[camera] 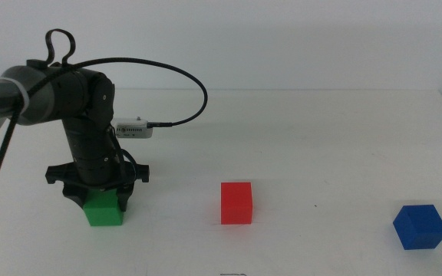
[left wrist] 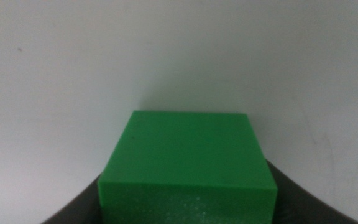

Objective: Stack red cubes first, then green, then blue cubes in a specific spot.

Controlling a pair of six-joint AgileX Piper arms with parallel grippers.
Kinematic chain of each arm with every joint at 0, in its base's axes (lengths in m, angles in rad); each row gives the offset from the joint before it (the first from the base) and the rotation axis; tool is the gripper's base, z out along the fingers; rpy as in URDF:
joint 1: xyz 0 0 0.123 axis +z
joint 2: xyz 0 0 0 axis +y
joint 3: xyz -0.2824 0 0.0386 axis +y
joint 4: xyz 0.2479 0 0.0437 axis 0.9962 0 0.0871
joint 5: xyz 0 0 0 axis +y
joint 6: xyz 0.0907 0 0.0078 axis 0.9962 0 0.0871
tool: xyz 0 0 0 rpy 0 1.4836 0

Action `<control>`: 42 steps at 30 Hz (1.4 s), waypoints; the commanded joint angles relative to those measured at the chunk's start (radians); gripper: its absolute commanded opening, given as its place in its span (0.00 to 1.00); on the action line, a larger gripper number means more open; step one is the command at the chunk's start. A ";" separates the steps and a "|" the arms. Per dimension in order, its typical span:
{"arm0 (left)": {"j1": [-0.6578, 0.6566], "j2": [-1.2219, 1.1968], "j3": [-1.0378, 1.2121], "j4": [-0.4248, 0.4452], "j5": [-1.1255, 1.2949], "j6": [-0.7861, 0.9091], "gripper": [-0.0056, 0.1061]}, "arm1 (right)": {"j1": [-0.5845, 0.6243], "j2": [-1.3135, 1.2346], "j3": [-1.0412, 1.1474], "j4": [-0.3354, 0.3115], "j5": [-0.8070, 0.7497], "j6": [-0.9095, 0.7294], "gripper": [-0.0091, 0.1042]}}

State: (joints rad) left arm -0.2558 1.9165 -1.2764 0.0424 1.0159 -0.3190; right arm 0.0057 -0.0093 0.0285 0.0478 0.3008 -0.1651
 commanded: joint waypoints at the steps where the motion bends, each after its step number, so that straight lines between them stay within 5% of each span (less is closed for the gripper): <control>1: -0.001 -0.078 -0.025 -0.012 0.023 -0.002 0.24 | -0.006 -0.023 -0.019 -0.011 -0.079 -0.006 0.66; 7: -0.002 -0.197 -0.025 -0.042 0.069 -0.013 0.04 | -0.006 -0.023 -0.019 -0.011 -0.079 -0.006 0.66; 14: -0.048 -0.298 -0.114 -0.097 0.201 -0.066 0.04 | -0.006 -0.023 -0.019 -0.011 -0.079 -0.006 0.66; 29: -0.371 -0.078 -0.477 0.009 0.304 -0.314 0.04 | -0.006 -0.023 -0.019 -0.011 -0.079 -0.006 0.66; 42: -0.432 0.032 -0.537 0.003 0.297 -0.390 0.04 | -0.006 -0.023 -0.019 -0.011 -0.079 -0.006 0.66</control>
State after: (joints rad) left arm -0.6835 2.0005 -1.7785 0.0424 1.2322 -0.6936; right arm 0.0057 -0.0093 0.0285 0.0478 0.3008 -0.1651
